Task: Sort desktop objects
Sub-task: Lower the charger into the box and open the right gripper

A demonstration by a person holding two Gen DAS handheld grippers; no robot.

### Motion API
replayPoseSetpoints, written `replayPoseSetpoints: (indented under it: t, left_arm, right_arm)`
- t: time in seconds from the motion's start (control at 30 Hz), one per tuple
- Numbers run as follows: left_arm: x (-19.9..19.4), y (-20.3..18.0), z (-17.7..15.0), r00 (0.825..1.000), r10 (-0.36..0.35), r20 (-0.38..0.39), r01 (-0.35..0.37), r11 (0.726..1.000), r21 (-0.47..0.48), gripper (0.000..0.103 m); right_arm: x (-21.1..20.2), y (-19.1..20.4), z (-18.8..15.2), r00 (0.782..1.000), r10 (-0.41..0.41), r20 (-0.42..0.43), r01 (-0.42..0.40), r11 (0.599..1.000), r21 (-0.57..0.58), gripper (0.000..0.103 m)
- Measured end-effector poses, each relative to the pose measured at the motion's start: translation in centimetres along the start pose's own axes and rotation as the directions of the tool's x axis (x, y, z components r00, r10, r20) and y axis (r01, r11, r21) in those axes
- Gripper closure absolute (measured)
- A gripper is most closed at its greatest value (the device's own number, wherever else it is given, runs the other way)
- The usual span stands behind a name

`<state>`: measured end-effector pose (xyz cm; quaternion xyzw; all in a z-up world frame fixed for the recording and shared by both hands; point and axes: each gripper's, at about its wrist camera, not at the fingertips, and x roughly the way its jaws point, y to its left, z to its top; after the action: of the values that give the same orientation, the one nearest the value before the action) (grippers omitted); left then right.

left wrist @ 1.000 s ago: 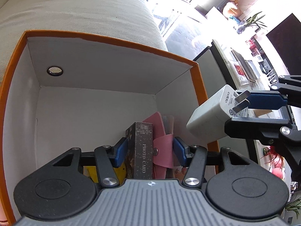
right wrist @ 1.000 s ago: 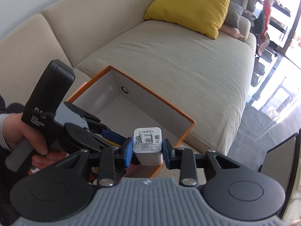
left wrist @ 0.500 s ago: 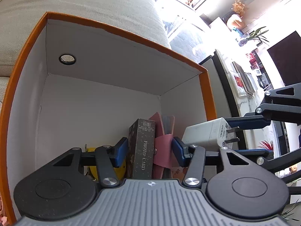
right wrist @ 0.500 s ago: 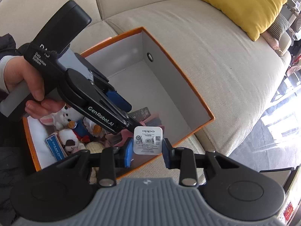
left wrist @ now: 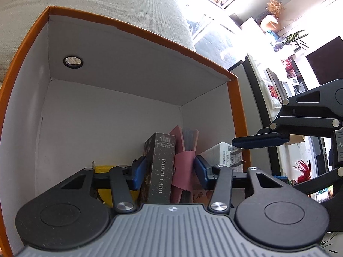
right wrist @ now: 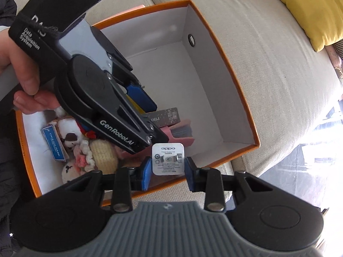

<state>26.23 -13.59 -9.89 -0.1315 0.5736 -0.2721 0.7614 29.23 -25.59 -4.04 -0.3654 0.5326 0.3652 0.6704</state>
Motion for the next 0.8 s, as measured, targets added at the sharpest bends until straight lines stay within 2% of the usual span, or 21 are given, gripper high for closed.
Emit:
replayPoseSetpoints:
  t: [0.3,0.43,0.57,0.7,0.8]
  left_arm:
    - [0.0,-0.3,0.2,1.0,0.008,-0.011,-0.008,1.0,-0.004,0.048]
    - [-0.1,-0.4,0.0,1.0,0.008,-0.022,-0.009,1.0,-0.027,0.047]
    - [0.2,-0.1,-0.2,1.0,0.015,-0.024,-0.017,0.995,-0.097,0.046]
    - [0.4,-0.9,-0.6,0.999,0.045,-0.002,-0.045,0.995,-0.09,0.044]
    - [0.2,-0.6,-0.6,0.999,0.04,-0.002,-0.04,0.993,-0.11,0.044]
  right_arm:
    - [-2.2,-0.8,-1.1,0.997,-0.046,0.058,0.042,0.997,0.059,0.068]
    - [-3.4,-1.0,-2.3,0.991,-0.088,0.105,0.074,0.989,0.127,0.069]
    - [-4.5,-0.8,-3.7,0.98,-0.12,0.16,0.084,0.973,0.216,0.069]
    - [-4.5,-0.3,-4.4,0.975,-0.129,0.184,0.073,0.957,0.281,0.069]
    - [-4.4,0.1,-4.8,0.97,-0.139,0.197,0.072,0.946,0.317,0.069]
